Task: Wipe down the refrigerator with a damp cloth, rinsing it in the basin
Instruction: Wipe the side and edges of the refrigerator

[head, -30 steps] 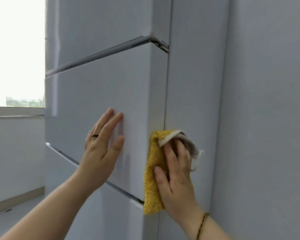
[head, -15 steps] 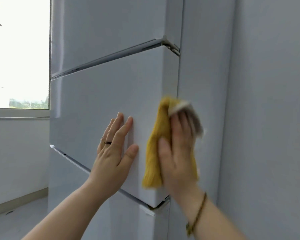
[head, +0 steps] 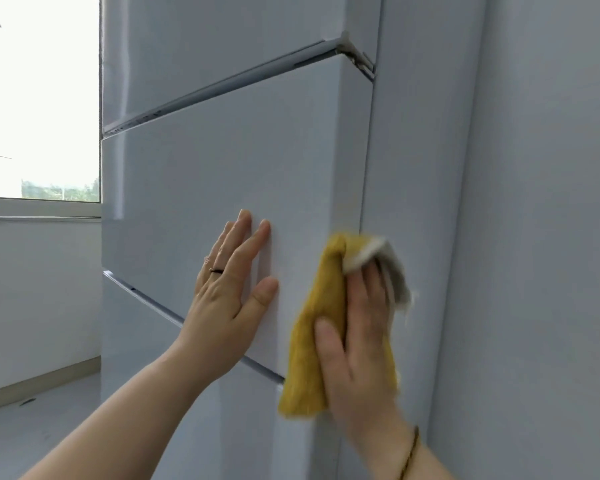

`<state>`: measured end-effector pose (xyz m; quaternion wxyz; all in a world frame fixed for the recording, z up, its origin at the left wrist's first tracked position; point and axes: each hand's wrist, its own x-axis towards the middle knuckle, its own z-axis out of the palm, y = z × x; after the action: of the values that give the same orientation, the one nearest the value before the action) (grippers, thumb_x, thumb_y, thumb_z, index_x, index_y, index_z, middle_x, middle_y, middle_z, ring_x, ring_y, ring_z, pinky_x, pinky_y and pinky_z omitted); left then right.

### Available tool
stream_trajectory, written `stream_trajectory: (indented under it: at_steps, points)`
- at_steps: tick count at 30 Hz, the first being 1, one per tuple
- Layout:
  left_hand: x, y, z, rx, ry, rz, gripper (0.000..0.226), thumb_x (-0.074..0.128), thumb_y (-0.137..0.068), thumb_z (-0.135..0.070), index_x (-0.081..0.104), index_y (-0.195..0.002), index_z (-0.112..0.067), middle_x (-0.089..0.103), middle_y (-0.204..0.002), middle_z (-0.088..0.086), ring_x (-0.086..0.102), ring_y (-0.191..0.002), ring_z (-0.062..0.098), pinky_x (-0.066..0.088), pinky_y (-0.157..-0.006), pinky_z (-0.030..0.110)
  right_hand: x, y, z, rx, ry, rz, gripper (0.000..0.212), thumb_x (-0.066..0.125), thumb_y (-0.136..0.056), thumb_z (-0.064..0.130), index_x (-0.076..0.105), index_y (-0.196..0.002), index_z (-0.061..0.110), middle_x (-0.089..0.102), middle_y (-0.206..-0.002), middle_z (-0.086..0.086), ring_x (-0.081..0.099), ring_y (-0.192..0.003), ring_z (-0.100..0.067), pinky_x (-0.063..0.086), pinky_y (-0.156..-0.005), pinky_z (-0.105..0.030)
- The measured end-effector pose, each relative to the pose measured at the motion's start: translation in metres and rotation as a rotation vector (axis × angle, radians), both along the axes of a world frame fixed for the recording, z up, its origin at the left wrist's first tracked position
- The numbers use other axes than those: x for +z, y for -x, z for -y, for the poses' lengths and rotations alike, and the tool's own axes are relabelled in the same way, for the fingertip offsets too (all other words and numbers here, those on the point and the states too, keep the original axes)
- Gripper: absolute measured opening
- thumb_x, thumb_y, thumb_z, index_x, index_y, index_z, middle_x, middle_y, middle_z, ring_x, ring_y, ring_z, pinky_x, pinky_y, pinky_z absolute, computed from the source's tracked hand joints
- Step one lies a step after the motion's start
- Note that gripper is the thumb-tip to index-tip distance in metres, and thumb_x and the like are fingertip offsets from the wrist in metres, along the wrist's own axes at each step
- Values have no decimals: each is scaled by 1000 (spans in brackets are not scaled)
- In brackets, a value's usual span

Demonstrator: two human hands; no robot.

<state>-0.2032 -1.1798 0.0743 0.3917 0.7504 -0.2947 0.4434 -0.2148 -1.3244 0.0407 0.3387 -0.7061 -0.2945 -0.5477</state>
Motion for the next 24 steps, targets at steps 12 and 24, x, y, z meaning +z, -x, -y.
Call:
stream_trajectory:
  at_steps: [12,24]
  points:
    - [-35,21,-13,37,-54,-97,52,25,-75,-76,20,-125,-63,-1,-132,-50,0,-126,-25,3,-100,-3,25,7,5,166,-151,-242,48,28,-80,68,13,-124,55,2,-137,37,1,-137,8,5,-118,-34]
    - [-108,27,-4,48,-138,-118,49,13,-86,-67,-2,-132,-62,-6,-140,-45,1,-134,-13,2,-107,5,-63,15,4,137,-167,-335,56,21,-81,75,10,-131,52,1,-141,40,0,-135,13,1,-112,-12]
